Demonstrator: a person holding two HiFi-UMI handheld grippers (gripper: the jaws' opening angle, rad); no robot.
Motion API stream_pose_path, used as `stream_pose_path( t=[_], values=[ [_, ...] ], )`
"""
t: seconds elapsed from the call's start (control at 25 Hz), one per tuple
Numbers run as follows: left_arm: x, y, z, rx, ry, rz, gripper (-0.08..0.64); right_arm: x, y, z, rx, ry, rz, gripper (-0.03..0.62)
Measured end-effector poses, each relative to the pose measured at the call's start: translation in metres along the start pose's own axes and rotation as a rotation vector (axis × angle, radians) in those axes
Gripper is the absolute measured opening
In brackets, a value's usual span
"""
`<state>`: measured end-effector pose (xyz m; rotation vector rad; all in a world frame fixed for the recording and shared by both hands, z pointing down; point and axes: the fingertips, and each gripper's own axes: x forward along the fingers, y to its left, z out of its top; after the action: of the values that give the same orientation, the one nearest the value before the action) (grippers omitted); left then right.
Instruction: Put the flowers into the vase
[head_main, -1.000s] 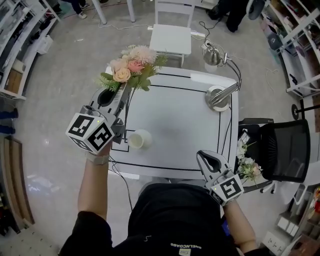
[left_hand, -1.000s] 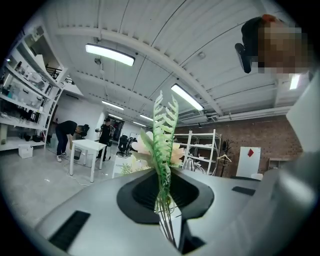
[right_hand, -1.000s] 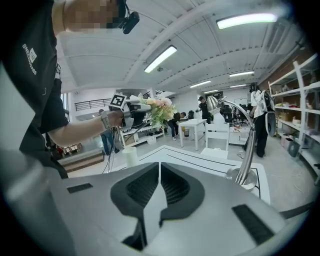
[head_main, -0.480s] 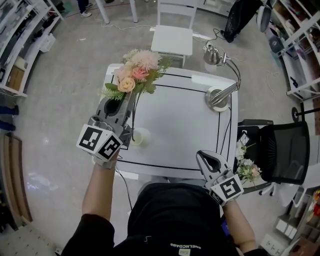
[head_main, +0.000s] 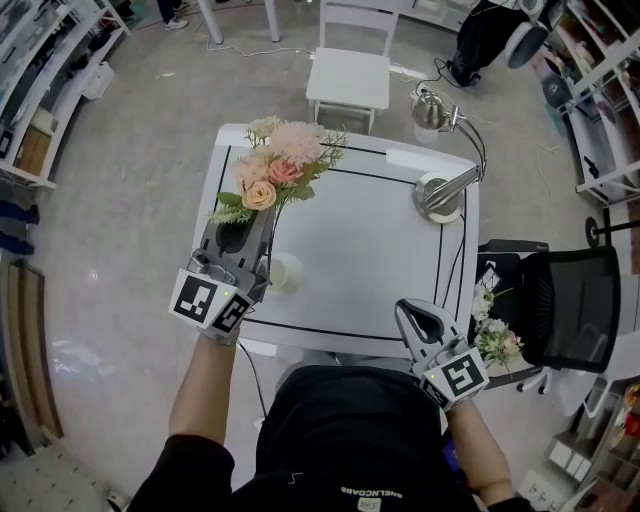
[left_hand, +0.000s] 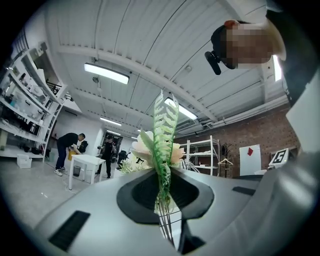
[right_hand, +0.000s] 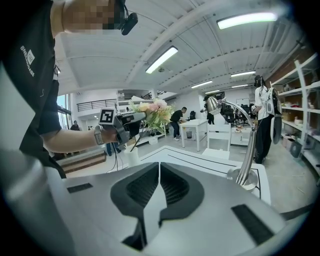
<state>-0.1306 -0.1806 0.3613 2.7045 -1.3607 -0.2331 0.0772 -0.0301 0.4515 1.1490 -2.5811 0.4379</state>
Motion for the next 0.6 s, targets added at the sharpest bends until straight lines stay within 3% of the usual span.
stream_pose_path(
  t=[0.6],
  values=[
    [-0.034,-0.009,0.007,-0.011,-0.089,-0.058,0.044,0.019,0.010,0.006,-0.002,-0.007,0.038,0.012]
  ],
)
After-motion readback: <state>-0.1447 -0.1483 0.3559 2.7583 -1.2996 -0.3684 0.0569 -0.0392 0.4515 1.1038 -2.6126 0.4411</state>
